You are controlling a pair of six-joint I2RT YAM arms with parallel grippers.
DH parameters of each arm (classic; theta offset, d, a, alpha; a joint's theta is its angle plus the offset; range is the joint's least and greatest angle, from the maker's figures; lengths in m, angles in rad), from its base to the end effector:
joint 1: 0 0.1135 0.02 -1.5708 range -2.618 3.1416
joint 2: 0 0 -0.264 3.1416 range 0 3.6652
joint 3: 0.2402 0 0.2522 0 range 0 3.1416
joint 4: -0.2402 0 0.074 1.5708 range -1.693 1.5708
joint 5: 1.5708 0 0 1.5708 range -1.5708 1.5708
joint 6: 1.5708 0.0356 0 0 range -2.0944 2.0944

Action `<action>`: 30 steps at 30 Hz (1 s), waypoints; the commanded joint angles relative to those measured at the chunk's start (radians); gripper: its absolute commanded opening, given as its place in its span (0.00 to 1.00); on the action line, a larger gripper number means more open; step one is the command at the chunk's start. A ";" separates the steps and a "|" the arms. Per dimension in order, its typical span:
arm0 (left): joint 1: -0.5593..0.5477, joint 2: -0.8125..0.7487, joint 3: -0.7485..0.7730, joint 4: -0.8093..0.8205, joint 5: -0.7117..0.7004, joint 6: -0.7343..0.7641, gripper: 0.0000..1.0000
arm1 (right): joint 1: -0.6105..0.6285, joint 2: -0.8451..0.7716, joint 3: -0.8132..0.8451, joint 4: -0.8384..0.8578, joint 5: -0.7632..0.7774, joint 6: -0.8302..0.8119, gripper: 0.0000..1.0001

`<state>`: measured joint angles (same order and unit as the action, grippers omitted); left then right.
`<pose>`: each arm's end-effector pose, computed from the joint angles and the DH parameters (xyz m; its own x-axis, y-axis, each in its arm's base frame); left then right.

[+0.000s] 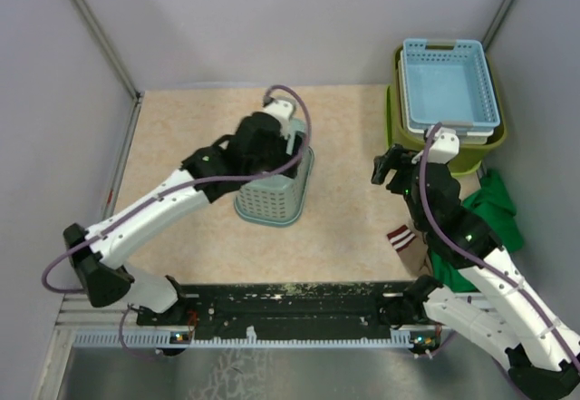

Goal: Turn the large container upside down

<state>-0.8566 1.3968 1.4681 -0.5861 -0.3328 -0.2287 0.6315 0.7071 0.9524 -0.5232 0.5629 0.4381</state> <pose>0.2106 -0.2252 0.3978 -0.4338 0.1733 -0.8842 0.4411 0.8966 -0.0407 0.1262 0.0688 0.3741 -0.2366 0.2714 -0.9329 0.0169 0.9612 0.2754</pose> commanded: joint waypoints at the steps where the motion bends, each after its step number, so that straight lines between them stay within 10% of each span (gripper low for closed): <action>1: -0.120 0.129 0.060 -0.078 -0.203 -0.023 0.82 | -0.004 -0.033 0.027 0.031 0.035 0.017 0.76; 14: -0.077 0.311 -0.005 -0.135 -0.349 -0.068 0.44 | -0.004 -0.027 0.014 0.021 0.023 0.026 0.76; 30: 0.632 0.373 -0.103 0.159 -0.044 0.126 0.48 | -0.004 -0.049 0.009 0.009 0.008 0.021 0.76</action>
<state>-0.3634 1.6650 1.3808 -0.3607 -0.4923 -0.1833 0.6315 0.6796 0.9478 -0.5255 0.5732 0.4572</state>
